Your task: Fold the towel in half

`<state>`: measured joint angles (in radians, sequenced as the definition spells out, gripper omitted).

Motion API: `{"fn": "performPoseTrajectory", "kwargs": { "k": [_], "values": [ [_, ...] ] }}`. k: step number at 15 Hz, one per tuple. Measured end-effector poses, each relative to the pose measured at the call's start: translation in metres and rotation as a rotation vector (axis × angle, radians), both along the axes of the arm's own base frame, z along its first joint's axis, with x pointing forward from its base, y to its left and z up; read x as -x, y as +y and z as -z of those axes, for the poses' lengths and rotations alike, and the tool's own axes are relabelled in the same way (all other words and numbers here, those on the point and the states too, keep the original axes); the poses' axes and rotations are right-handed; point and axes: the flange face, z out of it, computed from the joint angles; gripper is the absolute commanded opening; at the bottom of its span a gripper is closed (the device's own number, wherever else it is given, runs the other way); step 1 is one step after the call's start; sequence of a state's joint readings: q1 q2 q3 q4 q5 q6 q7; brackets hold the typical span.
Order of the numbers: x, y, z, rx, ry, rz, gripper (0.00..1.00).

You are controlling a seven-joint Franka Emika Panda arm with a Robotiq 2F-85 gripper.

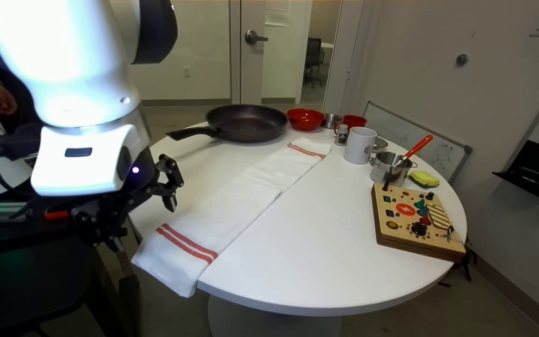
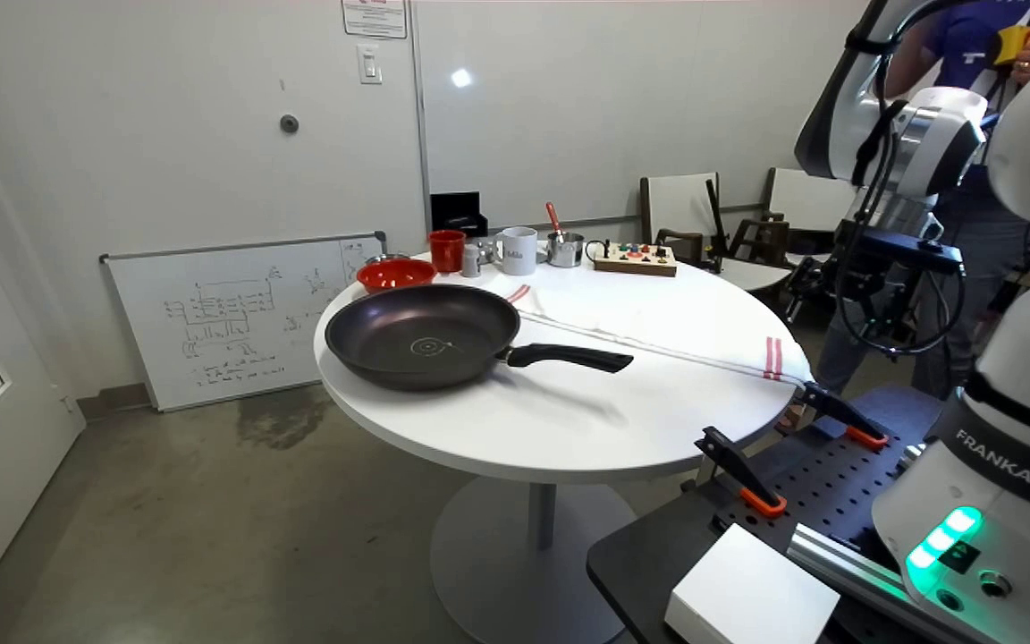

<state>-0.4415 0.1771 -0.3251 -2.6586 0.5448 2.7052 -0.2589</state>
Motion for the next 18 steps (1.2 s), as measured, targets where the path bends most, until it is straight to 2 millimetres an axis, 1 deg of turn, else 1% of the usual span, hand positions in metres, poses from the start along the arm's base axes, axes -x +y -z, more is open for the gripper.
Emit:
{"fn": "performPoseTrajectory", "kwargs": {
  "k": [6, 14, 18],
  "values": [
    [0.0043, 0.0045, 0.0037, -0.016, 0.010, -0.002, 1.00],
    [0.0047, 0.0047, 0.0043, -0.016, 0.012, -0.001, 1.00],
    [0.0031, 0.0064, 0.0043, -0.017, -0.016, -0.007, 1.00]
  ]
}}
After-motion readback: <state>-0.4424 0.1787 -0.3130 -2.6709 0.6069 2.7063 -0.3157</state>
